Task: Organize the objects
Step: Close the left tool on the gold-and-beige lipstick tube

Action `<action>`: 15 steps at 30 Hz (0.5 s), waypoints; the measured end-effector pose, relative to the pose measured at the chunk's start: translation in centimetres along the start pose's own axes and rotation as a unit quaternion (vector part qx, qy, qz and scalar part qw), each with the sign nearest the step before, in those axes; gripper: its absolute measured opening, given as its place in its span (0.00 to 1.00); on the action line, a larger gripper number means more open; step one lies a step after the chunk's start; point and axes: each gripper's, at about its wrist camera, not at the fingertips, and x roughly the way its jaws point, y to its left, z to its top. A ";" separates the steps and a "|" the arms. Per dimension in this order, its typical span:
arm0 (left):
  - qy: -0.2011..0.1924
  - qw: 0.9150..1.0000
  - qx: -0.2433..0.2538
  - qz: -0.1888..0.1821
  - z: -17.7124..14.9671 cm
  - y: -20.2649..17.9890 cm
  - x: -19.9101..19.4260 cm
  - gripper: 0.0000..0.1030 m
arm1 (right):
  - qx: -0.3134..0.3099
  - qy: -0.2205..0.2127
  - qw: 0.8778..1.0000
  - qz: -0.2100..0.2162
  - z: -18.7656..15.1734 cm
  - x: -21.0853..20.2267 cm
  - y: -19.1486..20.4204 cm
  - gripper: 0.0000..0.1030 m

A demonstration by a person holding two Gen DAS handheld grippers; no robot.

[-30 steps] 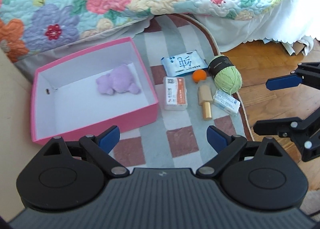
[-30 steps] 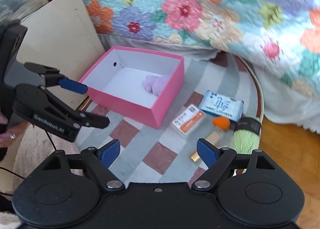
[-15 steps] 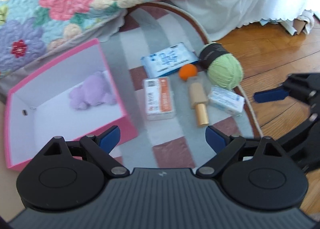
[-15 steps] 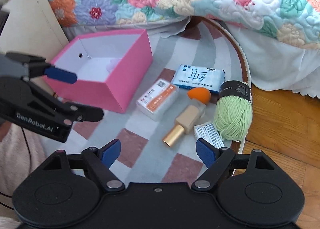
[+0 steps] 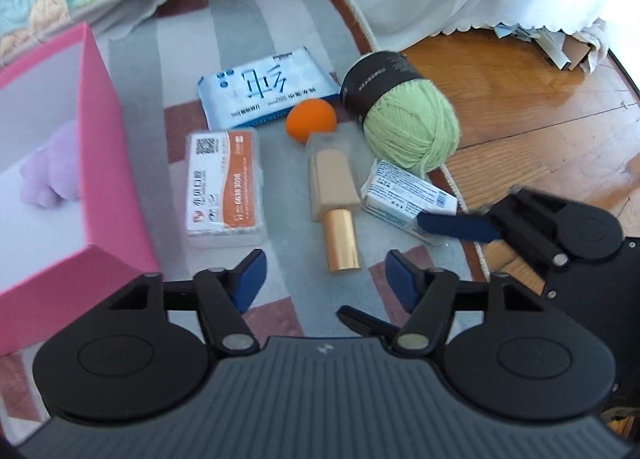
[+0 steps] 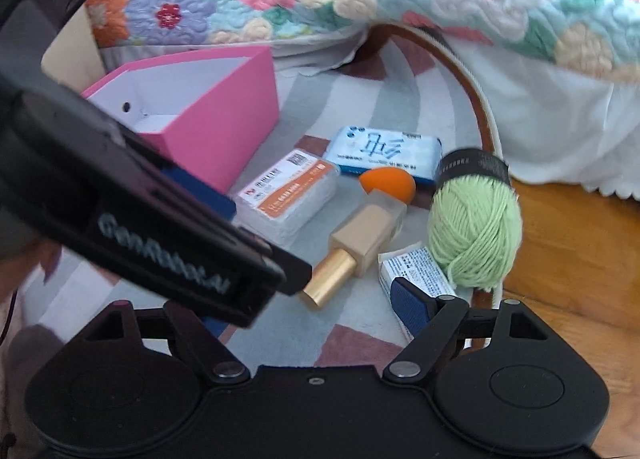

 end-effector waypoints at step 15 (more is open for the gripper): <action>0.029 0.996 -0.076 -0.026 0.1 0.7 5.0 0.30 | 0.089 0.046 0.995 0.027 -0.2 5.5 -1.3 0.41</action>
